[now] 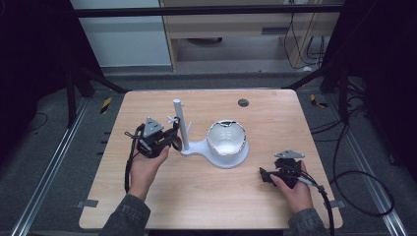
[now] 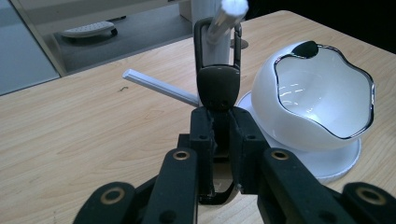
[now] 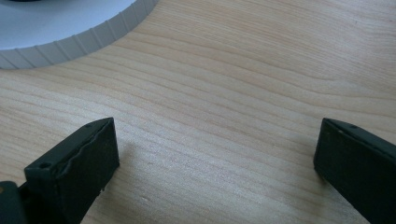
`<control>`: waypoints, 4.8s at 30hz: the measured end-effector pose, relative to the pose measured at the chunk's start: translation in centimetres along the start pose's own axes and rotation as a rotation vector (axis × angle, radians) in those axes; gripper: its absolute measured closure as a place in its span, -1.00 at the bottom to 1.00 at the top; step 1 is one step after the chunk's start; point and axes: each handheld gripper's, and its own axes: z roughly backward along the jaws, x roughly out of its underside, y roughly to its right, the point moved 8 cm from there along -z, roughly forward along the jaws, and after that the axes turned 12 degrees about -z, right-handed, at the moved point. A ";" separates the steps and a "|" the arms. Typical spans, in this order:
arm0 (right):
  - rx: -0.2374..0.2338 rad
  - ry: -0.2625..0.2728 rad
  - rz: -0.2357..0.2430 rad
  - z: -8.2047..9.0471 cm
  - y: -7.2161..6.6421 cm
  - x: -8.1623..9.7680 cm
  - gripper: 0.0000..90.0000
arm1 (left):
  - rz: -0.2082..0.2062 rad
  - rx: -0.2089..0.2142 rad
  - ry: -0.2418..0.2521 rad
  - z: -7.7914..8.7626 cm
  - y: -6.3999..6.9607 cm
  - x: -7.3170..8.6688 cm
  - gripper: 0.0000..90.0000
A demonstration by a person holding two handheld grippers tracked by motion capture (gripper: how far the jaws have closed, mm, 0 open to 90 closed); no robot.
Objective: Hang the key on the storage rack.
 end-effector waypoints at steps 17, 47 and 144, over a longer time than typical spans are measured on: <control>-0.002 0.002 0.006 0.0 0.0 0.0 -0.99 | 0.001 0.008 -0.010 -0.6 -0.1 -0.1 0.78; -0.004 0.002 0.008 0.0 0.0 0.1 -0.99 | -0.006 0.012 -0.010 0.0 -0.6 0.1 0.31; -0.001 0.003 0.004 0.0 -0.1 0.1 -0.99 | -0.014 0.065 -0.289 1.9 -0.8 15.4 -0.88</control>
